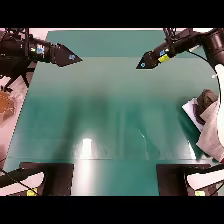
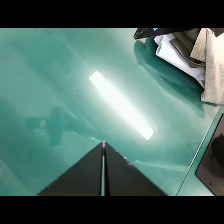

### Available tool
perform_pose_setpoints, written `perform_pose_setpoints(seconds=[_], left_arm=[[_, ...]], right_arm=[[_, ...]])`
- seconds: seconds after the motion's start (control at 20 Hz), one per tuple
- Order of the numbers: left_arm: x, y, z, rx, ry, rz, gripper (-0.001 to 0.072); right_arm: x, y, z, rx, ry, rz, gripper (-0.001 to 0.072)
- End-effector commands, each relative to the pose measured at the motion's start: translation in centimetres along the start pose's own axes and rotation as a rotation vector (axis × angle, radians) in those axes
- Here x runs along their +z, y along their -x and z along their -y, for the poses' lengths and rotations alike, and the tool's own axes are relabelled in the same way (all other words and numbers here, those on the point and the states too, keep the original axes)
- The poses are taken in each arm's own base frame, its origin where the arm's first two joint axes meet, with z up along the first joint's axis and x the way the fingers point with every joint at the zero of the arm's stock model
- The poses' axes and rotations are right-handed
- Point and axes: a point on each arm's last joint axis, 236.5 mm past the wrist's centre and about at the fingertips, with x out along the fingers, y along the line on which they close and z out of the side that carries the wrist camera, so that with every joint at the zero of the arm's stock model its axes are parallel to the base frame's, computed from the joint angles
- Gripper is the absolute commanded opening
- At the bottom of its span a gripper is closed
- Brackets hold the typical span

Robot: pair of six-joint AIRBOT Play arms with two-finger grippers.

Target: Fold the shirts.

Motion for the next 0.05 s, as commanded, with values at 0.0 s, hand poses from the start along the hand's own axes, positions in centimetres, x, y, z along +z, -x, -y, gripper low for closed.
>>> perform_pose_setpoints(seconds=[0.0], left_arm=[[0.04, 0.03, 0.02, 0.001, -0.002, 0.001, 0.0027]], right_arm=[[-0.03, -0.04, 0.02, 0.0, -0.001, -0.001, 0.0013]])
